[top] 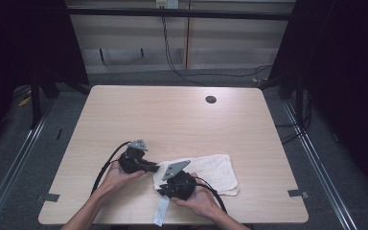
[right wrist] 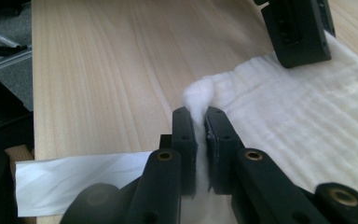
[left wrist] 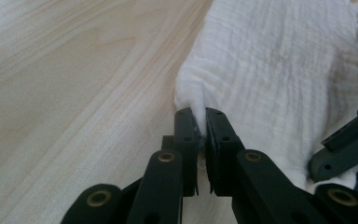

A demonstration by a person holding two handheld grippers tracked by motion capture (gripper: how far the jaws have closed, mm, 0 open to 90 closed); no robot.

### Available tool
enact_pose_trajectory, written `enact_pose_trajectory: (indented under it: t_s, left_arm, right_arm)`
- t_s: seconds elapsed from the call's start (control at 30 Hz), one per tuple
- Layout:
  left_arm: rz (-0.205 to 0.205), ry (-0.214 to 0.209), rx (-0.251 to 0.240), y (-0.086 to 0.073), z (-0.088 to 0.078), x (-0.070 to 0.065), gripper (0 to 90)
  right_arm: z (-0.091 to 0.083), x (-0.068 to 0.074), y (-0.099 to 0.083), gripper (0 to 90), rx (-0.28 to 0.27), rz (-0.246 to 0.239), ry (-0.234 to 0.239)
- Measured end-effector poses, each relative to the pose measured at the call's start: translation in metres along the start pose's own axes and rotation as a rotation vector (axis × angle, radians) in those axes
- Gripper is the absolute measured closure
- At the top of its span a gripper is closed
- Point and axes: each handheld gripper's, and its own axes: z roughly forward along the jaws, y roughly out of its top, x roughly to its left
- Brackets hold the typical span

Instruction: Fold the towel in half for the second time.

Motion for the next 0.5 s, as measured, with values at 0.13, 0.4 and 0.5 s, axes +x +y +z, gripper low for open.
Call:
enact_pose_trajectory:
  t_s: [0.13,0.4,0.5]
  left_arm:
    - [-0.015,-0.01,-0.01,0.0002,-0.0026,0.0016,84.2]
    - [-0.013,0.0,-0.019,-0.0005,-0.0075,0.001,84.1]
    - [-0.012,-0.003,-0.028,-0.0007,-0.0085,0.0014,84.0]
  right_arm:
    - [-0.0001,-0.0009,0.0005,83.6,0.0,0.0,0.003]
    - [-0.0034,-0.0014,0.0021,83.5,-0.021,0.027,0.019]
    - [-0.0036,-0.0015,0.0024,83.5,-0.028,0.027,0.018]
